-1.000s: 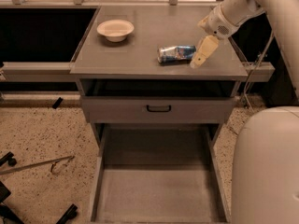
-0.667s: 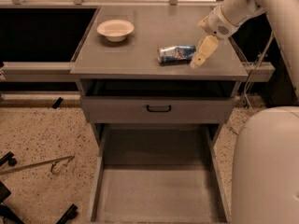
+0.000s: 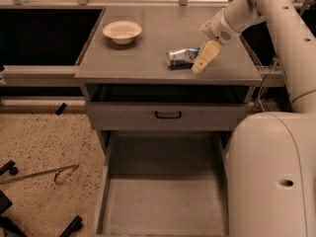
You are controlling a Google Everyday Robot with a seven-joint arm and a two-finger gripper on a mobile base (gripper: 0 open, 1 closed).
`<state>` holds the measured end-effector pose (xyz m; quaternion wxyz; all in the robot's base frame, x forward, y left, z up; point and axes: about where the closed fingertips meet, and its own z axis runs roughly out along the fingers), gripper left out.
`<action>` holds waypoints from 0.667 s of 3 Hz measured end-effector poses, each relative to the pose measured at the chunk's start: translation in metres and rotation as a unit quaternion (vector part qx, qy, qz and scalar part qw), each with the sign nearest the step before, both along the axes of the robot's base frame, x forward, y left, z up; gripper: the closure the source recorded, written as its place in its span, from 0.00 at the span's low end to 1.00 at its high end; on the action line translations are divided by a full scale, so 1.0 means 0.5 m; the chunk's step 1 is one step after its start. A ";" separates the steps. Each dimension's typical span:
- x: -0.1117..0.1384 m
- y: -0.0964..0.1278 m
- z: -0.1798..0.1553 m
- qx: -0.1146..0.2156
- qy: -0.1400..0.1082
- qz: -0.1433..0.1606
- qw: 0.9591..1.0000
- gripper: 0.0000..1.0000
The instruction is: Place redbull can into middle drawer
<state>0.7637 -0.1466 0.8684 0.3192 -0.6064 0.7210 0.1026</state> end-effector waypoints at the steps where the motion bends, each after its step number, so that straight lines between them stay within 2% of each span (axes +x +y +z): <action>1: 0.019 0.029 -0.024 0.011 0.007 0.016 1.000 0.00; 2: 0.029 0.044 -0.048 0.018 0.019 0.022 0.999 0.00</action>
Offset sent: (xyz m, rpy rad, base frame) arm 0.0393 0.0139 -0.0195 0.0470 0.0676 0.0615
